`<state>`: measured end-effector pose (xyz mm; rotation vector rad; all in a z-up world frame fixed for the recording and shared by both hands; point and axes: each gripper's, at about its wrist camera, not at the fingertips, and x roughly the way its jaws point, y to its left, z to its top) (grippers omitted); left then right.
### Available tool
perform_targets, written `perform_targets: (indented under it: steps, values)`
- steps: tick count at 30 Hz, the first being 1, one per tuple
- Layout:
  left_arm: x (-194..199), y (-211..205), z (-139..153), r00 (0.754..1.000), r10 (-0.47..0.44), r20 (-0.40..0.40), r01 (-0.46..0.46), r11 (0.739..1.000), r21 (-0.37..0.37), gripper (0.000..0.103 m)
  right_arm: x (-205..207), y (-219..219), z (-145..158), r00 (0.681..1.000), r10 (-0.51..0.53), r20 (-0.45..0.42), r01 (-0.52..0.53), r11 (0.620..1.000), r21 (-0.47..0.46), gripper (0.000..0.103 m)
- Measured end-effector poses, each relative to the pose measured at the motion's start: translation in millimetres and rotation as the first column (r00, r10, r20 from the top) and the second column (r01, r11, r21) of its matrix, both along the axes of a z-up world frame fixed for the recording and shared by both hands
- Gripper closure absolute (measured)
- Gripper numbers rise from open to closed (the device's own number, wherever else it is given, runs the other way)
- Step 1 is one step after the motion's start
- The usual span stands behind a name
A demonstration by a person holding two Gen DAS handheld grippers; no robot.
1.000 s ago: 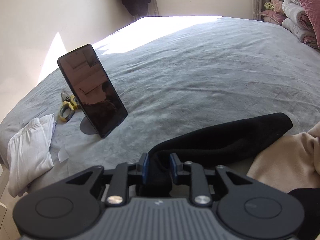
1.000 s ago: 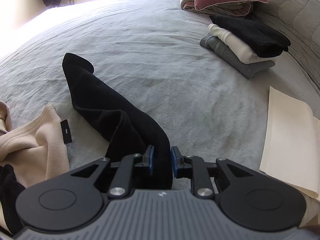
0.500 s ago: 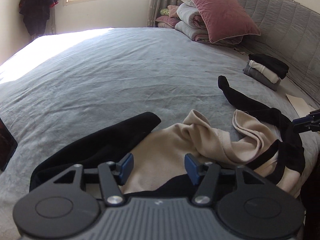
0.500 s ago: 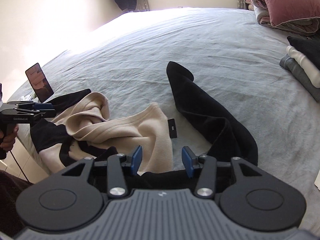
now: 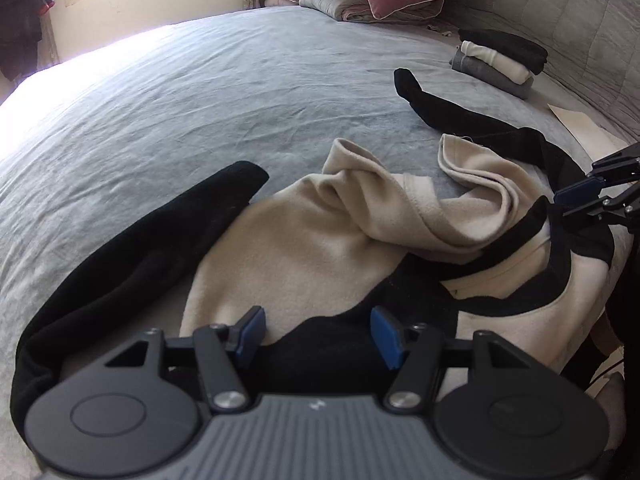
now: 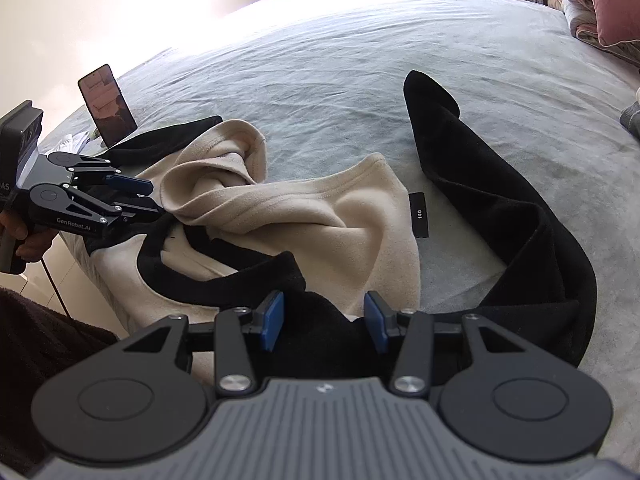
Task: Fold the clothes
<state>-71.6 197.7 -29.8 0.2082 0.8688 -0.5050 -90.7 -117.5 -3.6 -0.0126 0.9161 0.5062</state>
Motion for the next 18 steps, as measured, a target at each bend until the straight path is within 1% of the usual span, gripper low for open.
perform_targets:
  steps: [2,4,7,11,13,15,18]
  values:
    - [-1.9,2.4,1.1,1.000,-0.008,-0.006,0.008,1.000,-0.012,0.043,-1.0,0.0,-1.5,1.000,0.001,0.000,-0.001,1.000,0.002,0.055]
    - [-4.1,3.8,2.1,1.000,-0.020,-0.010,0.019,0.999,-0.029,0.048,-2.6,-0.7,-0.9,1.000,0.010,0.006,-0.010,1.000,0.010,0.055]
    - [-9.6,5.8,4.5,0.999,-0.045,-0.007,0.045,0.998,-0.050,0.054,-4.5,-2.9,1.0,1.000,0.026,0.007,-0.027,0.998,0.049,0.053]
    - [-14.3,4.8,4.9,0.999,-0.046,-0.002,0.046,0.997,-0.059,0.063,-5.9,-3.2,1.1,0.999,0.051,-0.007,-0.050,0.992,0.114,0.053]
    - [-15.8,2.0,3.7,0.999,-0.045,-0.002,0.044,0.997,-0.056,0.072,-5.4,2.3,-2.8,0.998,0.056,-0.009,-0.055,0.994,0.097,0.053]
    - [-17.6,-0.7,2.7,0.999,-0.047,0.002,0.047,0.998,-0.049,0.075,-6.1,6.4,-6.1,0.998,0.060,0.002,-0.060,0.995,0.078,0.053]
    - [-18.3,-0.8,2.2,0.999,-0.048,0.007,0.049,0.998,-0.042,0.074,-7.6,8.8,-6.5,0.998,0.061,0.016,-0.062,0.995,0.075,0.058]
